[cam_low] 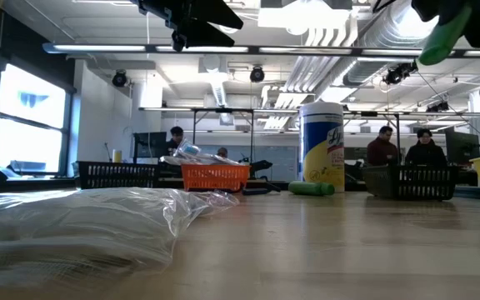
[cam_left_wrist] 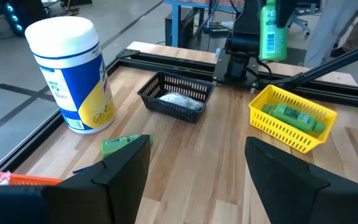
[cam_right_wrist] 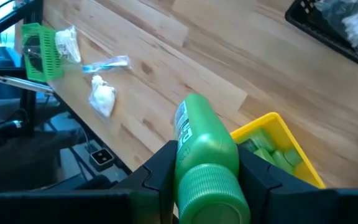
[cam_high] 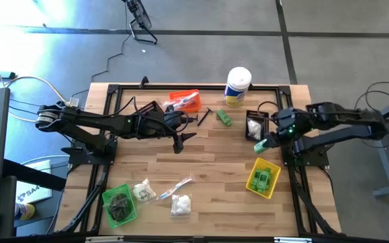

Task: Pick & Place Travel size toiletries
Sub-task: Put the green shampoo bottle into the yellow bin

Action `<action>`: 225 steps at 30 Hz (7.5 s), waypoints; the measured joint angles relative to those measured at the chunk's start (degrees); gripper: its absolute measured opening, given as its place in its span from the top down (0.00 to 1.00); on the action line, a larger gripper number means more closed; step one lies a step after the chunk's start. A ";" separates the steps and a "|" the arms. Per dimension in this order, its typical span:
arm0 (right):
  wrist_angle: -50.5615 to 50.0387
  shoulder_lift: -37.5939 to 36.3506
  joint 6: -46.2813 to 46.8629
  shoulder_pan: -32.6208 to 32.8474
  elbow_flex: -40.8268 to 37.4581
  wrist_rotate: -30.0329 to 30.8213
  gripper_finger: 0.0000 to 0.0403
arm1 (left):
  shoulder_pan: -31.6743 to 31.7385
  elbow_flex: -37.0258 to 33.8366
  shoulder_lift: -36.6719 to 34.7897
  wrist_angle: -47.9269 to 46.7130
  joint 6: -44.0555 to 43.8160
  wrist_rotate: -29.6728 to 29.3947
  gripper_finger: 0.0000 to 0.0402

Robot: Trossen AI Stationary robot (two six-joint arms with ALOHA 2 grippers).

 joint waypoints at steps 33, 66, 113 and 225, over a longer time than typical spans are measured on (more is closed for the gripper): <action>-0.50 17.20 11.24 23.31 -0.02 1.96 0.74 | 0.00 0.00 0.02 0.00 -1.29 0.02 0.37; 4.78 31.62 7.35 25.66 -0.07 1.32 0.74 | 0.00 0.00 0.04 -0.40 -1.29 0.02 0.37; -0.59 31.54 9.11 26.22 -0.02 0.79 0.71 | 0.00 0.00 0.04 -0.36 -1.29 0.02 0.37; 48.11 33.24 -42.16 -11.90 -0.04 25.99 0.88 | -0.02 -28.66 -18.82 26.66 -0.62 13.89 1.00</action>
